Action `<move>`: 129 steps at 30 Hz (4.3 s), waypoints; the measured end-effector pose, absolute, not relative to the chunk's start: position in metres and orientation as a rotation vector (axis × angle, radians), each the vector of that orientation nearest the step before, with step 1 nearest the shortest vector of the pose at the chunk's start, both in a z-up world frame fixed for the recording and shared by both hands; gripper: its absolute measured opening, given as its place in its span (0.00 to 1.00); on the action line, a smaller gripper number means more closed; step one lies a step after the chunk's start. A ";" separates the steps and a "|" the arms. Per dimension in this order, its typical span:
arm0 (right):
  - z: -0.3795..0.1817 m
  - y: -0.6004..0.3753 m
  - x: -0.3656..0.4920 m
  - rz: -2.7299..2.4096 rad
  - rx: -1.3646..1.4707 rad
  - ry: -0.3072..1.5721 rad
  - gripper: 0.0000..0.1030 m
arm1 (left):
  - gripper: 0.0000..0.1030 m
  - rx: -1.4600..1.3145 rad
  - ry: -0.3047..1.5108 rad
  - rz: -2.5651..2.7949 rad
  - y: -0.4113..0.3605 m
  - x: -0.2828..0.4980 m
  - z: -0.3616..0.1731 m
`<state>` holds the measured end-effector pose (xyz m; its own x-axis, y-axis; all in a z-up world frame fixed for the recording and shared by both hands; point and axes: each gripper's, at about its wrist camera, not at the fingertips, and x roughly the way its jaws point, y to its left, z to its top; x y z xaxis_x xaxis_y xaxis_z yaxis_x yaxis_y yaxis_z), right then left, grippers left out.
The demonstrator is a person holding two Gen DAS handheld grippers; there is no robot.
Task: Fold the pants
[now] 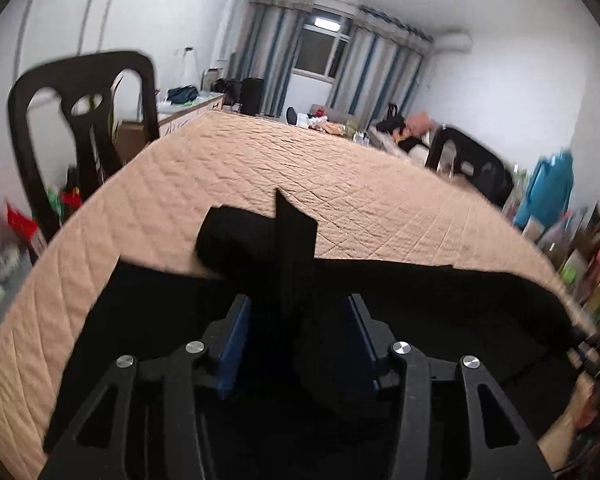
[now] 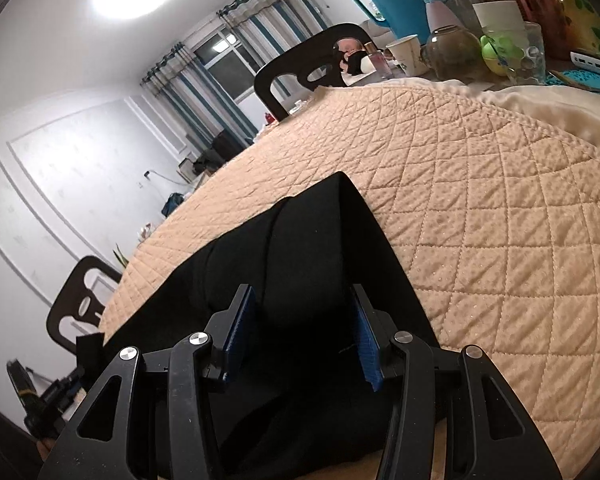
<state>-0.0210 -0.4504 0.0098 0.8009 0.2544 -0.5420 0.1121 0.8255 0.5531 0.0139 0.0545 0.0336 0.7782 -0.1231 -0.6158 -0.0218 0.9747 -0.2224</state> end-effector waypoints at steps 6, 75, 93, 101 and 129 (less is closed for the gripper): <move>0.014 -0.448 -0.019 0.087 0.547 0.660 0.14 | 0.05 -0.149 0.674 -0.070 0.041 0.023 0.040; 0.021 -0.386 -0.020 0.251 0.411 0.712 0.17 | 0.02 -0.063 0.742 0.176 0.128 0.021 0.026; 0.016 -0.387 -0.022 0.194 0.350 0.723 0.17 | 0.23 -0.190 0.720 -0.021 0.118 -0.010 0.024; 0.014 -0.440 -0.042 0.026 0.372 0.697 0.17 | 0.23 -0.207 0.764 0.019 0.119 -0.021 0.016; 0.025 -0.250 0.068 0.325 -0.019 0.910 0.25 | 0.39 -0.130 0.823 -0.041 0.056 0.009 0.012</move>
